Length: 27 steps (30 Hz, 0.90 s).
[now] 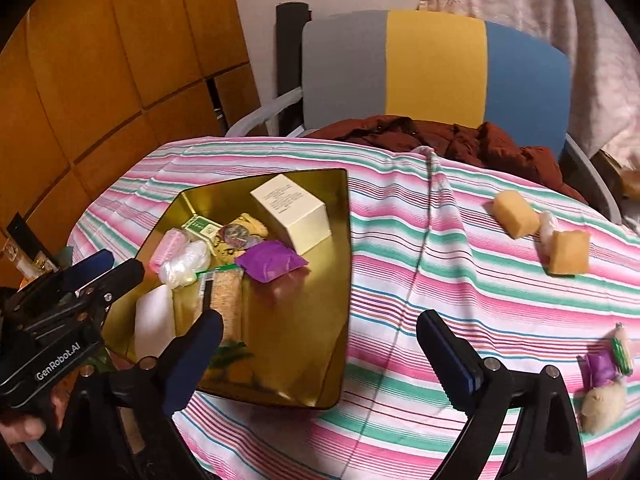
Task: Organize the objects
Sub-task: 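Withdraw both tools from the tray toward the yellow sponges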
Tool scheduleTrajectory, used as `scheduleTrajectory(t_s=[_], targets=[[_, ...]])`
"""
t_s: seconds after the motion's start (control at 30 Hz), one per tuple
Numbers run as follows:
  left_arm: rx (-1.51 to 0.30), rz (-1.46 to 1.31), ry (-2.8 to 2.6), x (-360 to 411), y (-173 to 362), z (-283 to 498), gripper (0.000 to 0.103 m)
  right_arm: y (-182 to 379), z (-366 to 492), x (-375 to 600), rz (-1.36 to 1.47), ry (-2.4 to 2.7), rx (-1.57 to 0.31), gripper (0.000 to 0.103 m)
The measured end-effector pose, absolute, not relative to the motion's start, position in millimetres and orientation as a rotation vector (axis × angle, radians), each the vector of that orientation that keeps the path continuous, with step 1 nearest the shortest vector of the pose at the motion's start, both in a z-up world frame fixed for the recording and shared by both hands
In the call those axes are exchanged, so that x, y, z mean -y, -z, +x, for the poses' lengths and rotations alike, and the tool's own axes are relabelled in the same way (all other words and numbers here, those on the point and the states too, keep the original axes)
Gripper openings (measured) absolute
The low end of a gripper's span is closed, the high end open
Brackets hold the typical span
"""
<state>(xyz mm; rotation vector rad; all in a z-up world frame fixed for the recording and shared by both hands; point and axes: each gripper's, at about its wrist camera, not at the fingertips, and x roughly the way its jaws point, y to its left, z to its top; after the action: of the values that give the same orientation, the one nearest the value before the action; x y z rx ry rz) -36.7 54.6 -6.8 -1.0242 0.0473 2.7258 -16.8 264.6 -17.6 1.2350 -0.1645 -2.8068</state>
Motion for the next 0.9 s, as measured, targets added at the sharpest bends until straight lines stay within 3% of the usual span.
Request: scheduleTrajectory(t_s=[0.4, 0.9], targets=[[-0.095, -1.016, -2.667, -70.5, 9.5, -32.8, 0.052, 28.7, -13.5, -310.0, 1.331, 2.874, 0.224, 0.103], [-0.121, -1.028, -2.589, -89.8, 15.5, -33.9, 0.052, 54.5, -8.4, -391.8, 1.561, 2.918, 0.480, 0.103]])
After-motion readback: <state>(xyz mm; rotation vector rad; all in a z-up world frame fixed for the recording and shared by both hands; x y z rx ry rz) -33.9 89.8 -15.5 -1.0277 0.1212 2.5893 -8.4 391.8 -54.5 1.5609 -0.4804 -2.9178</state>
